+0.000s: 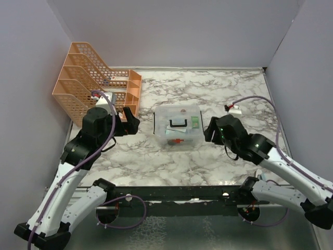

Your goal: Organize the medicine kit

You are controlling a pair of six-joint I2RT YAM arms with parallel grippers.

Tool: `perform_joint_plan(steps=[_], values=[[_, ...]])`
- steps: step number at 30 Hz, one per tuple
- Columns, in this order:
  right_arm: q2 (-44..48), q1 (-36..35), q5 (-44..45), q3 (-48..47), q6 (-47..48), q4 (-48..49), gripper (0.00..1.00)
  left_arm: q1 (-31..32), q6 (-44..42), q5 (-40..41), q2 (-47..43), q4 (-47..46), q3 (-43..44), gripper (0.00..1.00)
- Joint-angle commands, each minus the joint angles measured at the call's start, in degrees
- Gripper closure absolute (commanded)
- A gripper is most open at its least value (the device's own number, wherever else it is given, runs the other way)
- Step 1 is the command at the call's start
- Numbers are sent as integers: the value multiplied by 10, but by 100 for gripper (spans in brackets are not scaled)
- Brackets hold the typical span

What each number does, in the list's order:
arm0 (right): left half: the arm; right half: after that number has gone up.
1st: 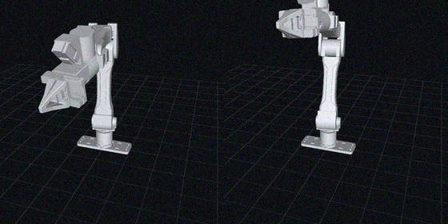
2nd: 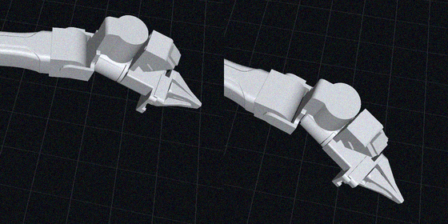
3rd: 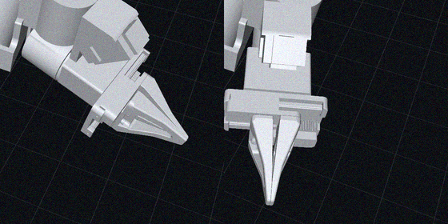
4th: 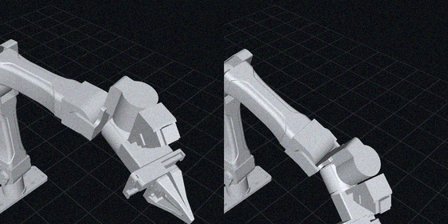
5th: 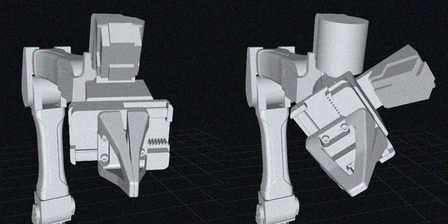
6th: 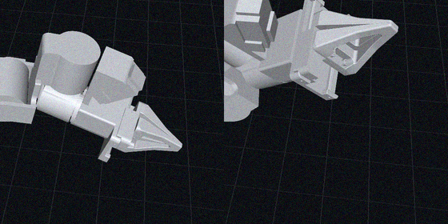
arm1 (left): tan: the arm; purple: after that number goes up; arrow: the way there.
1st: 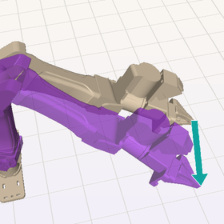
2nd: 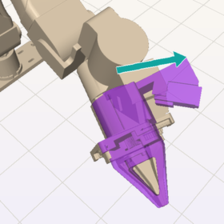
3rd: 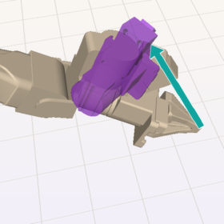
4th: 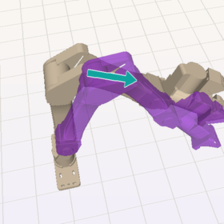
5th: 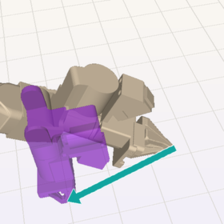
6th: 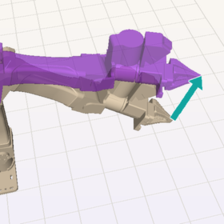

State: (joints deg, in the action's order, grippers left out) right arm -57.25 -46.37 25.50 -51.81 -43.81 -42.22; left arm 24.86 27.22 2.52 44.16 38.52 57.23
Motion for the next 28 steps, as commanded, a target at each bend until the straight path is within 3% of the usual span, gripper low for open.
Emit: perform_joint_plan(steps=[1,10,28], values=[[117,3,90,-16,31,-64,34,0,-33,69,-43,5,37,1],[276,3,164,-45,113,-94,11,0,-73,142,-118,19,74,1],[325,3,207,-59,80,-137,4,0,-80,158,-170,20,71,1]])
